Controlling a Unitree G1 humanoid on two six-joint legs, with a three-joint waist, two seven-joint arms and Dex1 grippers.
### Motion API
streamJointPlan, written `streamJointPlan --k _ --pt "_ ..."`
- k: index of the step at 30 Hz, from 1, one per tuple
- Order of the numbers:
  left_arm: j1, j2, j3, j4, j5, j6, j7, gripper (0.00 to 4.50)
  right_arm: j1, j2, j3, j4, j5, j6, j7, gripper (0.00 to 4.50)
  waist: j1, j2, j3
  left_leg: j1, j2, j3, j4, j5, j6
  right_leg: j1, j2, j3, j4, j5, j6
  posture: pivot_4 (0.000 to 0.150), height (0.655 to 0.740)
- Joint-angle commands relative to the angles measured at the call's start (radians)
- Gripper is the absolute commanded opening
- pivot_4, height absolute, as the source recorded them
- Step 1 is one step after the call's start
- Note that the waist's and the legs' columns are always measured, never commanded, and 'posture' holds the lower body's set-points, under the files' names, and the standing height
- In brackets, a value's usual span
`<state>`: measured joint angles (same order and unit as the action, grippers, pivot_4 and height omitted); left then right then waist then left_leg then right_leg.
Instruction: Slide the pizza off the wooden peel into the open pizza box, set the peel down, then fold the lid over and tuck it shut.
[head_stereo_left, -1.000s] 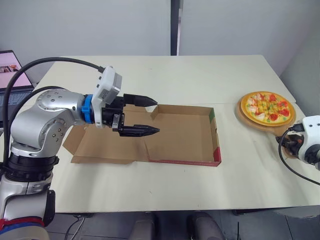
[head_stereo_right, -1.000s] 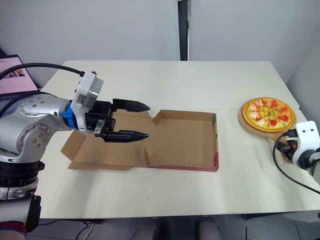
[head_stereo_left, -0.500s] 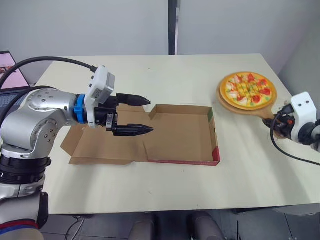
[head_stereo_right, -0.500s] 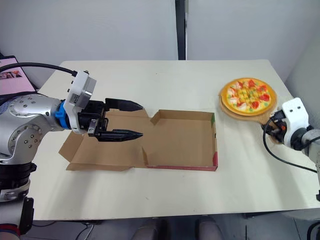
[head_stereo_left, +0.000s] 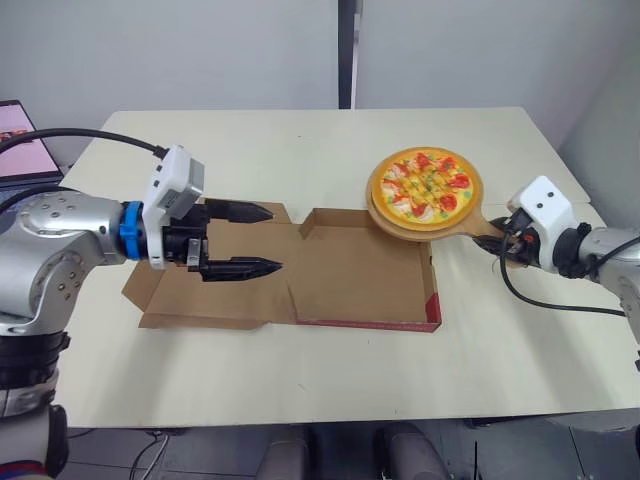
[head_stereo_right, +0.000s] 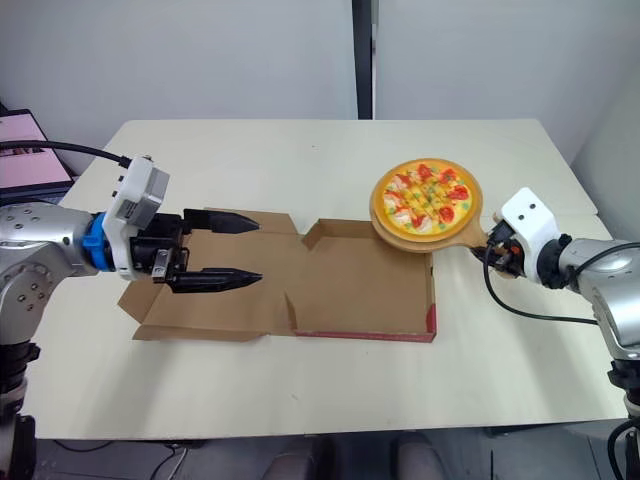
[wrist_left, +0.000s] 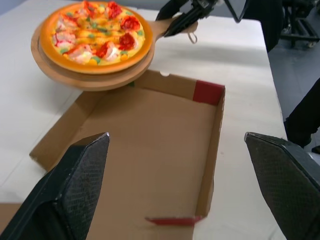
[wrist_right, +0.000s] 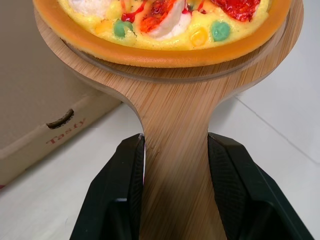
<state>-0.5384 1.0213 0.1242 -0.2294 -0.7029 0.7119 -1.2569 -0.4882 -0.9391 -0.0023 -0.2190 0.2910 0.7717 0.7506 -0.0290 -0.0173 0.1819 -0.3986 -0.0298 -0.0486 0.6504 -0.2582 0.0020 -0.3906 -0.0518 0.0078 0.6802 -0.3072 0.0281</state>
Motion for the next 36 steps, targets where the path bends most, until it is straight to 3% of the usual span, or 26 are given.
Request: streamJointPlan --k 1,23,36 --pt "0.020 0.029 0.052 -0.034 -0.015 -0.001 -0.006 4.50 -0.057 -0.021 -0.003 -0.020 -0.049 -0.121 0.022 1.61 0.000 0.000 0.000 0.000 0.000 0.000 0.000 0.000 0.000 0.000 0.000 0.000 0.000 0.000 0.000 0.150 0.7400" --pt "0.034 0.038 0.052 -0.051 -0.016 0.000 -0.011 4.50 -0.122 0.002 0.058 0.145 -0.241 -0.384 0.078 1.61 0.000 0.000 0.000 -0.001 0.000 0.000 0.006 0.000 0.000 0.000 0.000 0.000 0.002 0.000 0.000 0.150 0.7400" --pt "0.028 0.033 0.042 -0.047 -0.012 -0.006 -0.015 4.50 -0.125 -0.061 -0.004 0.239 -0.400 -0.502 -0.041 1.61 0.000 0.000 0.000 -0.002 0.000 0.000 0.010 0.000 0.000 0.001 0.000 0.000 0.003 0.000 0.001 0.150 0.7400"
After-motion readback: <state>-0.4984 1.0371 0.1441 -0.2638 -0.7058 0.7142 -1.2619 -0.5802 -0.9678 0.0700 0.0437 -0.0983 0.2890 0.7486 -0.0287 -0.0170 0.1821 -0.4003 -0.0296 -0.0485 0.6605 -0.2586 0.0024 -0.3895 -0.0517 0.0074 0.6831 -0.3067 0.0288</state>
